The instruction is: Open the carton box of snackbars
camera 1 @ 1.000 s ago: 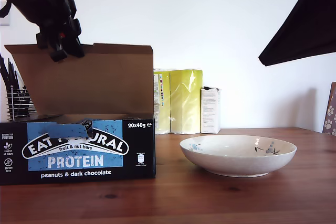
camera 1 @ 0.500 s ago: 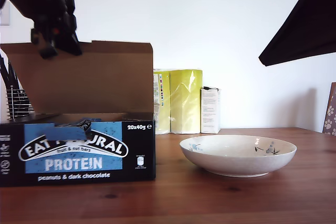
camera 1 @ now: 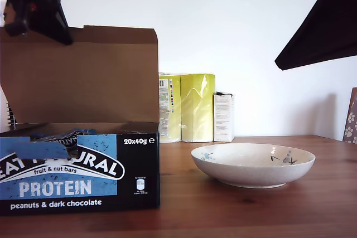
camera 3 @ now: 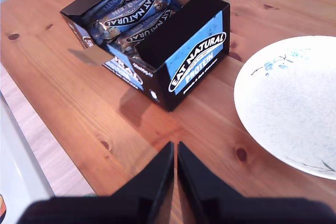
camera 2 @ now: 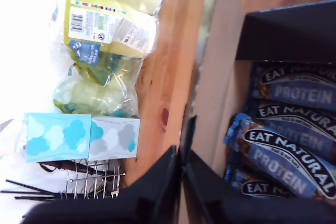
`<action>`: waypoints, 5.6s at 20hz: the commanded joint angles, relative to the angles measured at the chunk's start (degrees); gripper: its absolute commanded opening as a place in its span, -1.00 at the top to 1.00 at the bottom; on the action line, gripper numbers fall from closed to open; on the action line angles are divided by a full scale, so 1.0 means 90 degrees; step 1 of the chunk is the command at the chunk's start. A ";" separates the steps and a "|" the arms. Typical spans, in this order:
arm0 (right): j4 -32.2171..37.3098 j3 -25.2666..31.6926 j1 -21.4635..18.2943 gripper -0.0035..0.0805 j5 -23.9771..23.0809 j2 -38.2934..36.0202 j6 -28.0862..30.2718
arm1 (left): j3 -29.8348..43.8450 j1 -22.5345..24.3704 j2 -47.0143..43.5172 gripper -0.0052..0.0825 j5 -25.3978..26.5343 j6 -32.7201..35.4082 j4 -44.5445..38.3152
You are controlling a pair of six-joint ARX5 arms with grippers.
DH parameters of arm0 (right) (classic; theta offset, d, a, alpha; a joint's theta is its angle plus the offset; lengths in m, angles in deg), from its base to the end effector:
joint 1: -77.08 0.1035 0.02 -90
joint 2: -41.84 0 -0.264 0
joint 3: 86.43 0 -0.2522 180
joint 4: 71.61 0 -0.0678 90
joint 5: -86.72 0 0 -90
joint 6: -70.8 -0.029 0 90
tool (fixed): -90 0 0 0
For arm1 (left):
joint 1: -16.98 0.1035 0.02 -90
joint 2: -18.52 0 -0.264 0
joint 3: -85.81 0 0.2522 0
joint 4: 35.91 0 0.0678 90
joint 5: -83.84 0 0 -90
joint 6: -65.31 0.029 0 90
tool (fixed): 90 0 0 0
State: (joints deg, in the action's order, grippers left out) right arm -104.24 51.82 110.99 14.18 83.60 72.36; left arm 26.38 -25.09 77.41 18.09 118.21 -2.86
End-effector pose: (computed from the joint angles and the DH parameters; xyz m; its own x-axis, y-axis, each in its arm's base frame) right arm 0.1243 0.0941 0.2278 0.4993 0.6971 -0.5145 -0.7538 0.6423 0.1388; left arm 0.1678 -0.1354 0.2813 0.8460 -0.2103 -0.4900 0.5316 0.2610 0.8058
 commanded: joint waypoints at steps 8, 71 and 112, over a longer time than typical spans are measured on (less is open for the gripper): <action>0.0049 0.0000 0.0061 0.95 0.0019 0.0010 0.0000 | 0.0085 -0.0163 -0.0330 0.50 -0.0017 -0.0124 -0.0117; 0.0644 0.0000 0.0051 0.95 -0.0158 0.0010 -0.0024 | -0.0034 0.1860 -0.1387 0.93 -0.3679 -0.4551 0.1226; 0.0593 0.0000 0.0051 0.95 -0.0148 0.0204 -0.0185 | 0.0986 0.2395 0.3521 0.93 -0.3691 -0.4286 -0.3954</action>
State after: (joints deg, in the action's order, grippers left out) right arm -99.13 51.82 111.30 12.71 85.24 70.83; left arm 34.14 -3.14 107.55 -14.55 79.79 -39.89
